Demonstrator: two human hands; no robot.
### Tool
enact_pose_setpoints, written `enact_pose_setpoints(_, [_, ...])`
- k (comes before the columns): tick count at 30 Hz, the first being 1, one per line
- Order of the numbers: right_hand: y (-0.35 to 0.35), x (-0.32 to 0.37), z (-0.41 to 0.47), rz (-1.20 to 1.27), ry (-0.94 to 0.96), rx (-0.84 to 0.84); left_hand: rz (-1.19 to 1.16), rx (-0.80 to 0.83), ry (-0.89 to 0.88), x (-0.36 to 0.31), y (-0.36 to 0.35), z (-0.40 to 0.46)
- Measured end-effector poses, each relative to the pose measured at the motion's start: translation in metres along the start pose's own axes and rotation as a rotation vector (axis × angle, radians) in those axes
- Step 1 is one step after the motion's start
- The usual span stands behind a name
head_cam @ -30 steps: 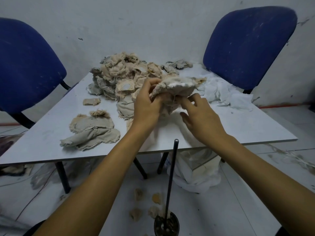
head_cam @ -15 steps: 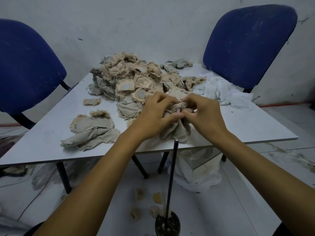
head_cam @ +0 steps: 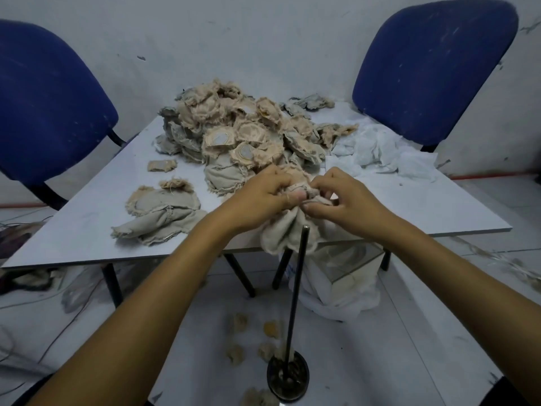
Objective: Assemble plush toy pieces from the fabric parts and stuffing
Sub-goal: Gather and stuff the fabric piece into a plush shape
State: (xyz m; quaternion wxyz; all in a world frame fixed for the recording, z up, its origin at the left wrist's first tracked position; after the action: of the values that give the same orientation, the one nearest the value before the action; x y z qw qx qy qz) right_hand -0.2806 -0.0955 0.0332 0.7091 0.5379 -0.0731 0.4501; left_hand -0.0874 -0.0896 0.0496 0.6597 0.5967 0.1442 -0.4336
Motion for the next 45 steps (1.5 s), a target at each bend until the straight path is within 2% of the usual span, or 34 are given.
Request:
enact_pose_setpoints(3, [0.006,0.002,-0.004,0.072,0.015,0.045,-0.092,0.259,0.089,-0.003,0.013,-0.012])
enact_pose_setpoints(5, [0.002,0.007,-0.008,0.05,0.056,0.131,0.045,0.327,0.049,-0.006,0.015,-0.018])
enact_pose_setpoints(7, [-0.002,0.011,-0.013,0.068,0.062,0.176,0.194,0.304,-0.019,-0.008,0.011,-0.022])
enact_pose_setpoints(9, [-0.001,0.015,-0.016,0.133,-0.003,0.204,0.192,0.237,-0.03,-0.007,0.009,-0.024])
enact_pose_setpoints(12, [-0.003,0.021,-0.02,0.361,-0.123,0.249,-0.036,0.113,0.088,-0.009,0.006,-0.026])
enact_pose_setpoints(14, [-0.004,0.028,-0.023,0.581,-0.231,0.244,-0.258,0.039,0.084,-0.019,0.003,-0.027])
enact_pose_setpoints(16, [-0.003,0.031,-0.024,0.735,-0.241,0.298,-0.39,-0.005,0.05,-0.029,0.001,-0.028])
enact_pose_setpoints(19, [0.005,0.029,-0.022,0.544,-0.051,0.377,-0.427,-0.051,-0.017,-0.036,0.001,-0.03])
enact_pose_setpoints(22, [0.017,0.024,-0.016,0.491,-0.032,0.367,-0.429,0.001,-0.006,-0.041,0.0,-0.028])
enact_pose_setpoints(24, [0.024,0.023,-0.015,0.514,-0.009,0.311,-0.23,0.109,0.005,-0.04,0.005,-0.026])
enact_pose_setpoints(26, [0.028,0.022,-0.014,0.469,0.004,0.191,0.023,0.202,-0.076,-0.04,0.009,-0.028])
enact_pose_setpoints(28, [0.03,0.028,-0.014,0.389,0.068,0.026,0.159,0.081,-0.235,-0.044,0.012,-0.032])
enact_pose_setpoints(32, [0.03,0.048,-0.022,0.062,0.432,-0.297,0.288,-0.165,-0.603,-0.052,0.02,-0.043])
enact_pose_setpoints(34, [0.025,0.049,-0.031,-0.097,0.53,-0.397,0.432,-0.252,-0.715,-0.049,0.019,-0.048])
enact_pose_setpoints(37, [0.013,0.044,-0.043,-0.21,0.611,-0.408,0.539,-0.329,-0.809,-0.038,0.012,-0.059])
enact_pose_setpoints(40, [0.0,0.037,-0.053,-0.243,0.668,-0.37,0.575,-0.313,-0.869,-0.026,0.003,-0.072])
enact_pose_setpoints(45, [-0.015,0.025,-0.066,-0.268,0.637,-0.365,0.55,-0.232,-0.765,-0.007,-0.017,-0.088])
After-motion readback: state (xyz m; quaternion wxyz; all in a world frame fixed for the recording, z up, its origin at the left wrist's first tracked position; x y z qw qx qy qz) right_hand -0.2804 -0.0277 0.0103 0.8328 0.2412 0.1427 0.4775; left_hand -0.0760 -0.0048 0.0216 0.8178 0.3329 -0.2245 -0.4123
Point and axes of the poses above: each hand's wrist, its own z-axis towards the middle knuckle, its own y-axis out of the back of the hand, x = y × z, the point moved 1 cm from there along z, towards the middle knuckle, and after that the axes turned 5 degrees about -x, right-handed, at the moved point
